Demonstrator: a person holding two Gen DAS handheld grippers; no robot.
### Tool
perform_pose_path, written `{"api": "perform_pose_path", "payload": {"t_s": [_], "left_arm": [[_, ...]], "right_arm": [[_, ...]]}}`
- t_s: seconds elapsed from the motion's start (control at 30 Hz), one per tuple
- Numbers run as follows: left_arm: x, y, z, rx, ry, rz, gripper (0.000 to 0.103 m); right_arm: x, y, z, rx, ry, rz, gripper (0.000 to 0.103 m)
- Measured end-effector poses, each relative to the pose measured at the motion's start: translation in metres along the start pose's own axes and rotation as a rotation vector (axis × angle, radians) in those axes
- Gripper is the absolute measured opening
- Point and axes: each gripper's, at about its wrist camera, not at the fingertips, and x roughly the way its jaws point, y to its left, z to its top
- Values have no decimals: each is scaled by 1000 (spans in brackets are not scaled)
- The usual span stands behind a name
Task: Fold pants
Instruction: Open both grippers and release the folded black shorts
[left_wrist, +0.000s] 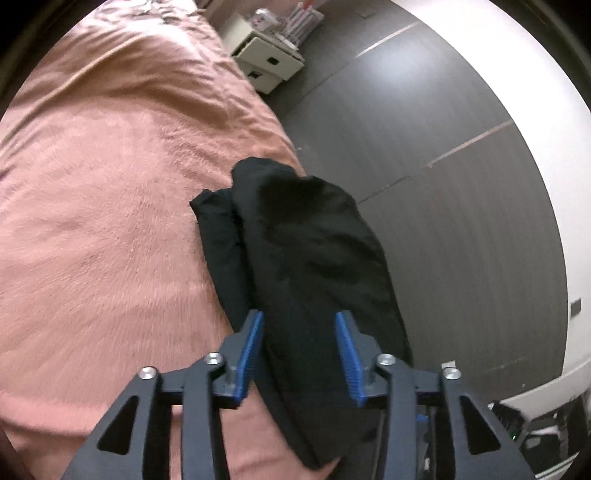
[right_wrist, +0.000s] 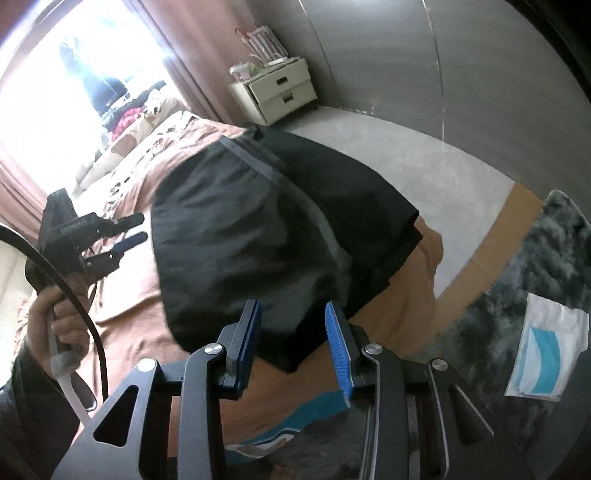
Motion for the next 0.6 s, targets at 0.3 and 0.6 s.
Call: {"api": "perform_pose_path", "payload": {"t_s": [0.3, 0.6], "left_arm": [[-68, -39, -13, 148, -38, 64, 85], [-140, -74, -30, 276, -103, 96, 102]], "right_arm": [[-26, 31, -12, -11, -47, -8, 75], [-66, 67, -32, -23, -126, -48, 103]]}}
